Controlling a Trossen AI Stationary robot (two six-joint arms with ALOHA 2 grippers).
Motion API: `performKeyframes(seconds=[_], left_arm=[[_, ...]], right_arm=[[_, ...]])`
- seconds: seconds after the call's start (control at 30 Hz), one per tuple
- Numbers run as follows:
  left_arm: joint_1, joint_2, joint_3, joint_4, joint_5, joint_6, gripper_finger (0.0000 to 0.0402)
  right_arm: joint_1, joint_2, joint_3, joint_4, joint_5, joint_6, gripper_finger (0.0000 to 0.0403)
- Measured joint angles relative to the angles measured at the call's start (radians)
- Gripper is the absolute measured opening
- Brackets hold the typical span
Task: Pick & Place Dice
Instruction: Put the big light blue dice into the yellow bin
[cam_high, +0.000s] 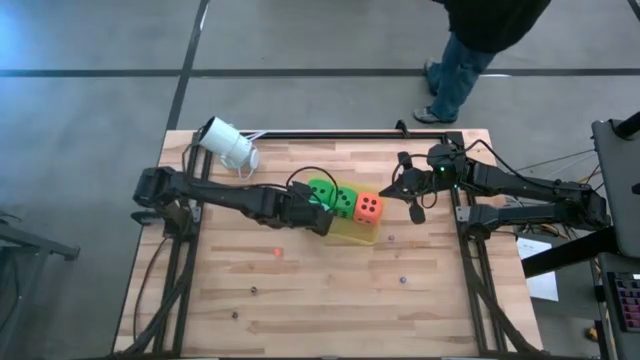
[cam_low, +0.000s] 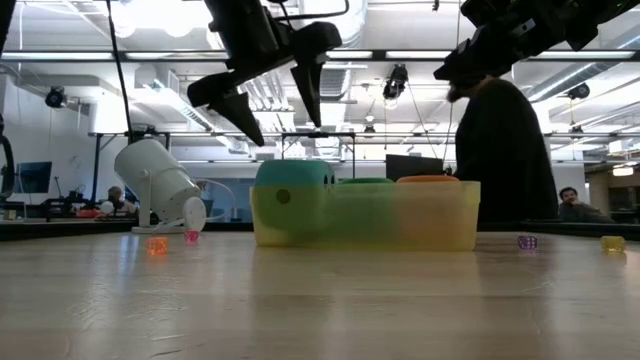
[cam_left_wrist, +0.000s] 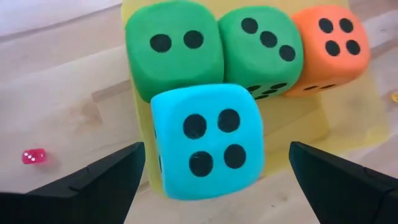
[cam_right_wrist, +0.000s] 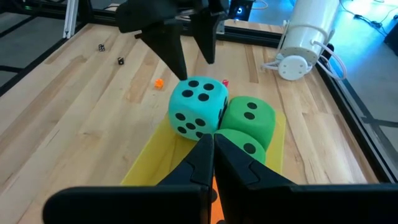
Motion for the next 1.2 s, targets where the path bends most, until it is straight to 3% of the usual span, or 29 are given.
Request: performKeyframes(seconds=[0.33,0.77,1.2], left_arm=[[0.005,0.019,-0.020,-0.077,0.030,-0.027,0.0400],[0.050,0.016,-0.167,0.084,0.099,-0.049,0.0400],[0.053,-0.015,-0.153,0.064,0.080,-0.007,0.0400]], right_arm=[[0.000,0.000,0.000,0.000,0.000,0.000,0.0008],[0.000,0.000,0.000,0.000,0.000,0.000,0.0008],[0.000,0.000,0.000,0.000,0.000,0.000,0.0008]])
